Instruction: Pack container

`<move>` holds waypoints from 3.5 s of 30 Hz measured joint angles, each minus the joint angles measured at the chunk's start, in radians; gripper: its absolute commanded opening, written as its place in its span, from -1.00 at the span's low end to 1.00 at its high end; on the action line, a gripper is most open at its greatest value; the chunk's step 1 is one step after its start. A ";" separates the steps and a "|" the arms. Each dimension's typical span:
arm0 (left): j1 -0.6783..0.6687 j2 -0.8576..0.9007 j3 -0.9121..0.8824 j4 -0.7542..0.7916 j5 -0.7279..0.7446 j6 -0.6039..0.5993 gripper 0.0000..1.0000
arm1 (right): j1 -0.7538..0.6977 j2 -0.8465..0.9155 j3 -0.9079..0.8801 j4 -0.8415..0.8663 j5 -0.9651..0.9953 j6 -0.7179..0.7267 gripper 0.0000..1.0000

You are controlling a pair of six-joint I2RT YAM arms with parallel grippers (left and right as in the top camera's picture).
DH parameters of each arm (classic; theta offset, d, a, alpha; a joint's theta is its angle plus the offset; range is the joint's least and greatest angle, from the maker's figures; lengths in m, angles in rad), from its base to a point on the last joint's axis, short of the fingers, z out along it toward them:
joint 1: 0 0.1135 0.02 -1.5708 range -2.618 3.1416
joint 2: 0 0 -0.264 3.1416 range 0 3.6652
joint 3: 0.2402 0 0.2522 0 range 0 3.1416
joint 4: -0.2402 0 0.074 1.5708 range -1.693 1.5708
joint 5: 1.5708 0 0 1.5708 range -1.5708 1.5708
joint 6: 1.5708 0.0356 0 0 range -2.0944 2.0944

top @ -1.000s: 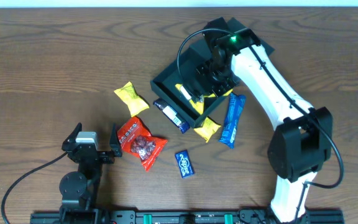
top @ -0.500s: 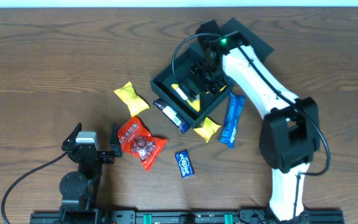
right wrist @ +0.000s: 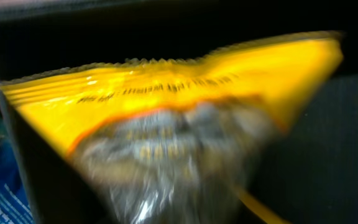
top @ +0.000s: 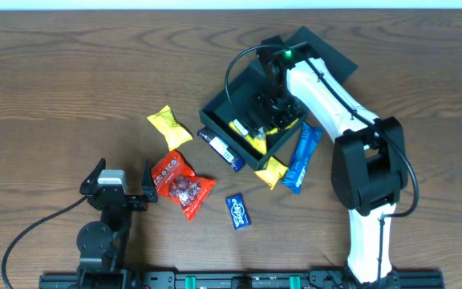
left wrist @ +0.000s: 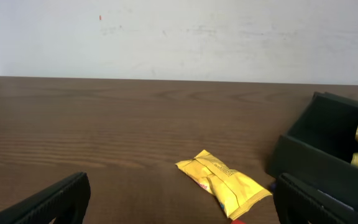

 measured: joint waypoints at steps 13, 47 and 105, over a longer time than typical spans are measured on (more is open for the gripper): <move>0.000 0.000 0.000 0.000 0.000 0.000 0.90 | -0.024 -0.001 0.000 0.072 -0.002 0.006 0.16; 0.000 0.000 0.000 0.000 0.000 0.000 0.91 | 0.039 -0.278 -0.011 0.106 -0.081 2.682 -0.97; 0.000 0.000 0.000 0.000 0.000 0.000 0.90 | -0.016 -0.385 -0.446 0.377 -0.080 2.875 -0.97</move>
